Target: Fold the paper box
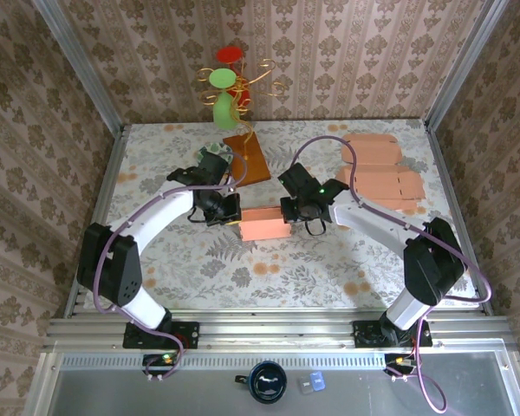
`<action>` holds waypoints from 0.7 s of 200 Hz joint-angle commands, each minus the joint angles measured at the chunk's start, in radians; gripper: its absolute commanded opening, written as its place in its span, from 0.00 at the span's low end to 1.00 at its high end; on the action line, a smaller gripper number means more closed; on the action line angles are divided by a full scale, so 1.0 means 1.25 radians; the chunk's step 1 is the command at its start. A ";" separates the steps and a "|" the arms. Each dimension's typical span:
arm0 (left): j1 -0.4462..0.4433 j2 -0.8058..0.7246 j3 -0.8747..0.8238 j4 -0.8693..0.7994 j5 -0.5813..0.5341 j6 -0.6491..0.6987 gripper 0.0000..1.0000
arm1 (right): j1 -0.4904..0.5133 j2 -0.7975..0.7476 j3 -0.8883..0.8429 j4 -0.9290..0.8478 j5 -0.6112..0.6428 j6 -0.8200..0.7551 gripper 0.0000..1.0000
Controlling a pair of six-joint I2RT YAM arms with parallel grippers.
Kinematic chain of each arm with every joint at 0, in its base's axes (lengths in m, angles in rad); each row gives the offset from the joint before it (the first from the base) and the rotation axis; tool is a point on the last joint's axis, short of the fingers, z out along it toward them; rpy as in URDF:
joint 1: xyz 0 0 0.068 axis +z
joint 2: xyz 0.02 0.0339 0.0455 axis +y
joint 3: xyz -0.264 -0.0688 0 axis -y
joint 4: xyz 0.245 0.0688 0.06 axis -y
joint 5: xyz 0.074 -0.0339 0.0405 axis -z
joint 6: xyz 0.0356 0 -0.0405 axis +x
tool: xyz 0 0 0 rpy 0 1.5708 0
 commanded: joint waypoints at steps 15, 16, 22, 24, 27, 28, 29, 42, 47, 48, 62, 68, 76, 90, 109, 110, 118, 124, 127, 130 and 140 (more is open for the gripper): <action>-0.015 -0.022 -0.033 -0.027 -0.049 0.004 0.00 | -0.011 -0.140 -0.030 -0.033 -0.049 0.189 0.51; -0.015 -0.023 -0.033 -0.026 -0.050 0.004 0.00 | -0.013 -0.147 -0.032 -0.031 -0.052 0.198 0.53; -0.016 -0.024 -0.036 -0.023 -0.051 0.002 0.00 | -0.025 -0.175 -0.054 -0.011 -0.075 0.258 0.62; -0.017 -0.025 -0.036 -0.022 -0.051 0.002 0.00 | -0.029 -0.177 -0.064 -0.001 -0.084 0.281 0.65; -0.018 -0.026 -0.037 -0.021 -0.052 0.001 0.00 | -0.038 -0.206 -0.080 0.019 -0.101 0.317 0.68; -0.018 -0.026 -0.037 -0.020 -0.052 0.001 0.00 | -0.041 -0.212 -0.086 0.026 -0.108 0.329 0.69; -0.018 -0.026 -0.037 -0.020 -0.052 0.001 0.00 | -0.045 -0.217 -0.092 0.034 -0.115 0.340 0.70; -0.023 -0.028 -0.037 -0.017 -0.057 -0.001 0.00 | -0.087 -0.267 -0.185 0.168 -0.208 0.509 0.75; -0.026 -0.028 -0.036 -0.015 -0.059 0.000 0.00 | -0.097 -0.280 -0.217 0.215 -0.238 0.561 0.76; -0.026 -0.028 -0.036 -0.015 -0.059 0.000 0.00 | -0.100 -0.281 -0.223 0.223 -0.238 0.580 0.76; -0.030 -0.028 -0.032 -0.015 -0.064 -0.003 0.00 | -0.117 -0.289 -0.293 0.343 -0.293 0.738 0.78; -0.031 -0.030 -0.031 -0.015 -0.066 -0.004 0.00 | -0.121 -0.286 -0.316 0.394 -0.308 0.795 0.79; -0.033 -0.030 -0.029 -0.015 -0.069 -0.005 0.00 | -0.122 -0.280 -0.333 0.448 -0.317 0.848 0.80; -0.036 -0.030 -0.026 -0.014 -0.072 -0.005 0.00 | -0.122 -0.270 -0.331 0.482 -0.315 0.894 0.82; -0.039 -0.030 -0.025 -0.012 -0.076 -0.007 0.00 | -0.122 -0.244 -0.326 0.504 -0.322 0.939 0.83; -0.039 -0.030 -0.025 -0.012 -0.076 -0.007 0.00 | -0.122 -0.241 -0.327 0.507 -0.324 0.942 0.83; -0.041 -0.029 -0.025 -0.012 -0.077 -0.009 0.00 | -0.122 -0.226 -0.334 0.535 -0.336 0.964 0.82; -0.041 -0.030 -0.025 -0.011 -0.076 -0.009 0.00 | -0.121 -0.215 -0.340 0.551 -0.343 0.975 0.82; -0.042 -0.029 -0.026 -0.011 -0.076 -0.010 0.00 | -0.120 -0.210 -0.341 0.553 -0.346 0.981 0.81; -0.042 -0.030 -0.027 -0.011 -0.077 -0.010 0.00 | -0.119 -0.205 -0.341 0.554 -0.348 0.982 0.81; -0.043 -0.030 -0.027 -0.010 -0.077 -0.011 0.00 | -0.119 -0.191 -0.344 0.559 -0.352 0.986 0.80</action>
